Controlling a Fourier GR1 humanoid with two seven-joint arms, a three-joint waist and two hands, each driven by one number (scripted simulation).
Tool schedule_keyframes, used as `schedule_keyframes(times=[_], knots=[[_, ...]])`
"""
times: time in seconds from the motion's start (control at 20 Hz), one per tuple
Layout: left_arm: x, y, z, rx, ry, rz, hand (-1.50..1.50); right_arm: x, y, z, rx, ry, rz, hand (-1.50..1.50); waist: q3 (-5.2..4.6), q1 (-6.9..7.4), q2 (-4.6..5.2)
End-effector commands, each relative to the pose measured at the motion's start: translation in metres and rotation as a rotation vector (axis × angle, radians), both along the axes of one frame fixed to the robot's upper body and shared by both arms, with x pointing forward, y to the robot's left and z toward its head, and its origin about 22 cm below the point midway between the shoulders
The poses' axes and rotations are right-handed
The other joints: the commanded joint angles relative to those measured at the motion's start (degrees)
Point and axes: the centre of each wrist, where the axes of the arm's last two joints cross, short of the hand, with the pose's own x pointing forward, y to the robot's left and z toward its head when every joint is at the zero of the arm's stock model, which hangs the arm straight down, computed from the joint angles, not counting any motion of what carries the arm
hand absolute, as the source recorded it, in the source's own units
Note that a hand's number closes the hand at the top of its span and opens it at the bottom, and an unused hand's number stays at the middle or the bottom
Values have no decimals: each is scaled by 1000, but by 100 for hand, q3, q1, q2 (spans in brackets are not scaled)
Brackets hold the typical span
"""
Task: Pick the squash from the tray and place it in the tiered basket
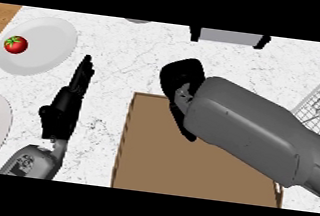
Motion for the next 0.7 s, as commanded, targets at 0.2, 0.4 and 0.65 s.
schedule_keyframes(times=[0.2, 0.4, 0.65], knots=[[3, -3, -8, 9, 0, 4, 0, 1, -8, -12, -76, -26, -139, -150, 0, -30, 9], [1, 14, 13, -3, -5, 8, 0, -7, -19, -9, -63, 4, -130, -150, 2, -25, -12], [-18, 9, -15, 0, 7, 2, 0, -5, -34, -19, -38, 14, -121, -150, 0, 16, -1]])
